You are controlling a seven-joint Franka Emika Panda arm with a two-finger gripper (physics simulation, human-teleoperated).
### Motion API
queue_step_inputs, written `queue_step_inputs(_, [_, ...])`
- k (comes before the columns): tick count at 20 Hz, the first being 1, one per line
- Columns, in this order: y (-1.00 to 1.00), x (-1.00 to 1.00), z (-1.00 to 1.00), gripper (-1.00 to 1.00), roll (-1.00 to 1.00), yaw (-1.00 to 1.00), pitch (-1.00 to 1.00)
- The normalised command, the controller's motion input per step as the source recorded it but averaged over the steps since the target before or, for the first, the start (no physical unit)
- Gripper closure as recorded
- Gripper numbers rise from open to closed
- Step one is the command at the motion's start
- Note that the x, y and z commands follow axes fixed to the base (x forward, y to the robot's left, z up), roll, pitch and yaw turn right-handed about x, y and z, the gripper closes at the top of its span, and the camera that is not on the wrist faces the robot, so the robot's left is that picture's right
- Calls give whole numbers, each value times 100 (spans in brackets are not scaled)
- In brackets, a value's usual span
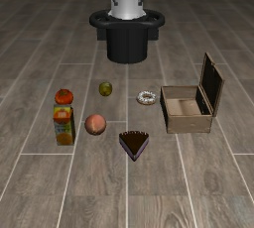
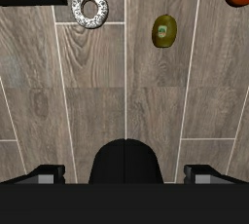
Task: Pick up the tomato and place it in the box
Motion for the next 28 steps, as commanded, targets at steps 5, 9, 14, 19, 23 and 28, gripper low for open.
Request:
queue_step_inputs(5, [0,100,0,-100,0,0,0])
queue_step_inputs(9, [0,100,0,-100,0,0,0])
queue_step_inputs(14, [0,100,0,-100,0,0,0])
queue_step_inputs(19, [0,100,0,-100,0,0,0])
queue_step_inputs(23, [-75,25,0,-100,0,0,0])
queue_step_inputs(28, [-100,0,0,-100,0,0,0])
